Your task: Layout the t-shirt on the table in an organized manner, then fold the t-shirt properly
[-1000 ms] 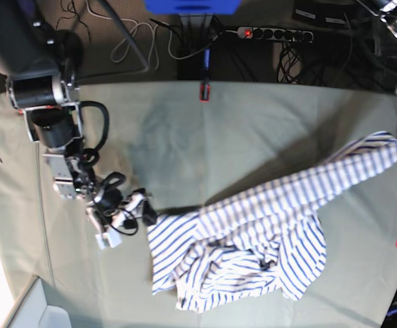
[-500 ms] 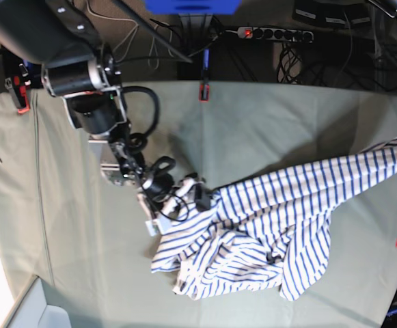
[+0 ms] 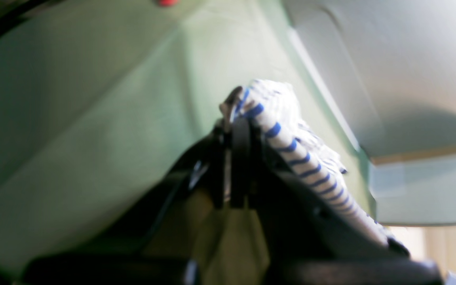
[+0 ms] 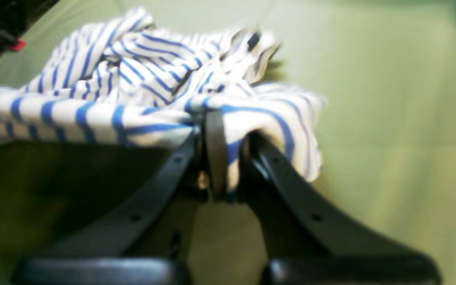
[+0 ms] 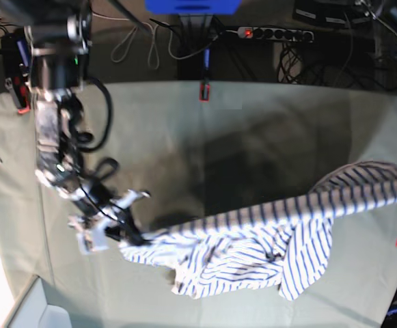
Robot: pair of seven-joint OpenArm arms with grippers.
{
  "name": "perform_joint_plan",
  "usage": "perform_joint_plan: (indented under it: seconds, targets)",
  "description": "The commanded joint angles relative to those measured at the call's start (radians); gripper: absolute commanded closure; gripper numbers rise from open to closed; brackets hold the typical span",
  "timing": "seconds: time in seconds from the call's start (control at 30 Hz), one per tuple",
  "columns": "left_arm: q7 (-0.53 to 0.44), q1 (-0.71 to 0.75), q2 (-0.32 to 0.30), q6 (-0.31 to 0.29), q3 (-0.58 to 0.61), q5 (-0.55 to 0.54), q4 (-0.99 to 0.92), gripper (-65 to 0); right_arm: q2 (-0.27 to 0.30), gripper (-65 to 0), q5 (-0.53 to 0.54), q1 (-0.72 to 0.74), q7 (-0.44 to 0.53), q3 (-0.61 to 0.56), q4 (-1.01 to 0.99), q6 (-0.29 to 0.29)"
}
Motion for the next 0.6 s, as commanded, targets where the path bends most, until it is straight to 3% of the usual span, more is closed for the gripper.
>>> perform_joint_plan:
  seconds: [0.0, 0.27, 0.47, 0.57]
  targets:
    - [-0.019, -0.020, -0.026, -0.001, 0.010, -0.020, 0.018, -0.2, 0.010, 0.0, 0.025, -0.012, 0.021, 0.018, 0.112, 0.002]
    - [-0.020, -0.151, -0.030, -0.001, 0.183, -0.020, 0.018, -0.2, 0.014, 0.0, 0.026, -0.244, -0.012, 0.196, 0.651, 0.004]
    - [-0.025, -0.327, -0.102, -0.001, 0.381, -0.019, 0.017, -0.2, 0.016, 0.0, 0.025, -0.171, -0.012, 0.297, 0.703, 0.004]
    - [-0.026, -0.428, -0.108, -0.001, 0.463, -0.019, -0.040, -0.2, 0.017, 0.0, 0.023, -0.102, -0.055, 0.300, 0.665, 0.004]
